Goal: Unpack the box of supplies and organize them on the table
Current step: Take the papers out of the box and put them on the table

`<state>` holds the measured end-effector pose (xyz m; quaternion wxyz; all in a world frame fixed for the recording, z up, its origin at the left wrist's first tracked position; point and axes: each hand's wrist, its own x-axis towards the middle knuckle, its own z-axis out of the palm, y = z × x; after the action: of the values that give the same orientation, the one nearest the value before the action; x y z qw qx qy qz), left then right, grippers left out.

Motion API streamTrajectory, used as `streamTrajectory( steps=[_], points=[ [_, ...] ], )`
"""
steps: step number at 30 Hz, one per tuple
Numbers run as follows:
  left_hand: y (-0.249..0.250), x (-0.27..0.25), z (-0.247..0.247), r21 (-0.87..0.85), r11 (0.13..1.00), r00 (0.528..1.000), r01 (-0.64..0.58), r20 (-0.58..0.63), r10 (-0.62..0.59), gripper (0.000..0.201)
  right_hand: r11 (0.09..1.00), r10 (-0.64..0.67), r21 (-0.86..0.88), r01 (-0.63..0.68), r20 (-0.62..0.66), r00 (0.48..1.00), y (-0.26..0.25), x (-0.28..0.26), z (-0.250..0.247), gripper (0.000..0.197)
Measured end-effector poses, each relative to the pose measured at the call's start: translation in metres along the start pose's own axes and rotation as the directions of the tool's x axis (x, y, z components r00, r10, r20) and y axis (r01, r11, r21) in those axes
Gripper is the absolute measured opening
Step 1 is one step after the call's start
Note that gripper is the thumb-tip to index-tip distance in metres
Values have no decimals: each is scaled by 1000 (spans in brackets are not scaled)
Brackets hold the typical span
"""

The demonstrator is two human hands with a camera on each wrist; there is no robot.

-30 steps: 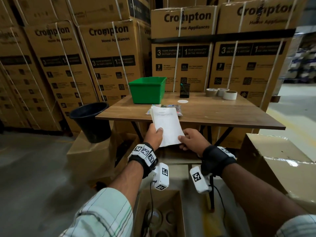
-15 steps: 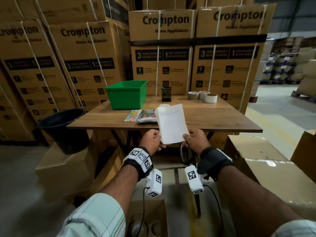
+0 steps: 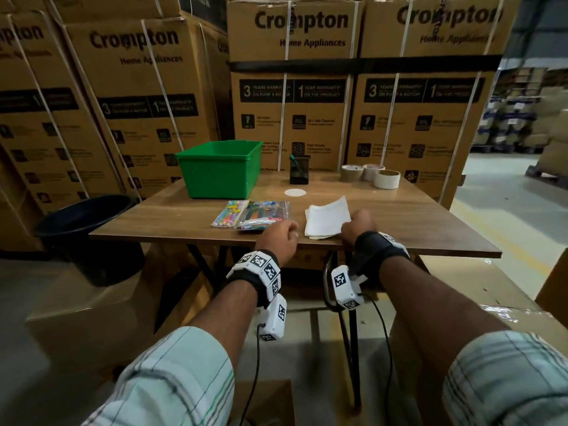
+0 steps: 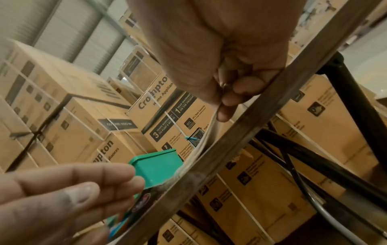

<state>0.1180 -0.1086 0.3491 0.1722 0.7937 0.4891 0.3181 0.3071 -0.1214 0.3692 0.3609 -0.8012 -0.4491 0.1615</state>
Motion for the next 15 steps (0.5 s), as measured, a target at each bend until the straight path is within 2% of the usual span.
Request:
streamTrajectory(
  steps=[3, 5, 11, 15],
  points=[
    [-4, 9, 12, 177, 977, 992, -117, 75, 105, 32, 993, -5, -119, 5, 4, 1000, -1, 9, 6, 27],
    [-6, 11, 18, 238, 958, 985, -163, 103, 142, 34, 985, -26, -173, 25, -1, 1000, 3, 13, 8, 30],
    [-7, 7, 21, 225, 963, 989, -145, 60, 135, 33, 975, -71, -207, 74, 23, 997, 15, 18, 9, 36],
    [1, -6, 15, 181, 975, 991, -131, 62, 121, 34, 993, -102, -61, 99, -45, 994, 23, 2, 3, 44]
  ],
)
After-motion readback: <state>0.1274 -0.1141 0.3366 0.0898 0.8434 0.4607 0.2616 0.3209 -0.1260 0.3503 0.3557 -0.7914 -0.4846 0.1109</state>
